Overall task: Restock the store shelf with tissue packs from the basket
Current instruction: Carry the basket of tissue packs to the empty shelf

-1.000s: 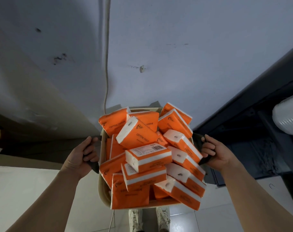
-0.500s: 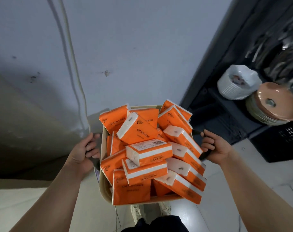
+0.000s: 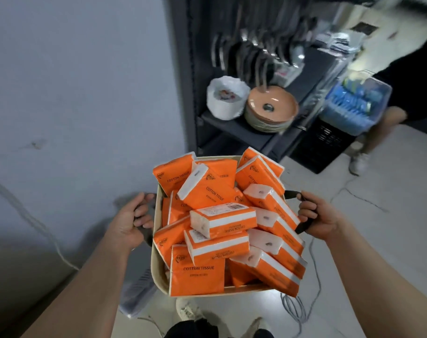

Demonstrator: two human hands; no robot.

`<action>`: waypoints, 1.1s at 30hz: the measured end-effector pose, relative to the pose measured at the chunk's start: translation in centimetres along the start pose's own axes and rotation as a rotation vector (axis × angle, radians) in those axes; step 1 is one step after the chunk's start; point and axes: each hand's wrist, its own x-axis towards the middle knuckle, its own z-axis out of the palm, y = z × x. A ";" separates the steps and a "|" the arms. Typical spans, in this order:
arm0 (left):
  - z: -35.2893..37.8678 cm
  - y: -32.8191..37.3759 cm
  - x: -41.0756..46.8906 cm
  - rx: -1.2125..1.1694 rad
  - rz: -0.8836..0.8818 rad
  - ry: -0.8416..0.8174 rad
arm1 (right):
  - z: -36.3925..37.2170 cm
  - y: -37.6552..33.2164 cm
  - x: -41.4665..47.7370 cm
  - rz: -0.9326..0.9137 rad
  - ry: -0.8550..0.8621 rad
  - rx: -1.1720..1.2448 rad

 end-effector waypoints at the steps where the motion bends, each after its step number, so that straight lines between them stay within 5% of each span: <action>1: 1.8 -0.8 0.1 0.020 -0.006 -0.018 | -1.8 -0.5 -0.8 -0.013 0.017 0.025; 17: 28.4 -19.2 1.0 0.359 -0.185 -0.294 | -29.6 -7.8 -13.7 -0.188 0.314 0.327; 33: 56.9 -31.4 4.0 0.722 -0.390 -0.655 | -45.2 -12.8 -19.9 -0.400 0.579 0.753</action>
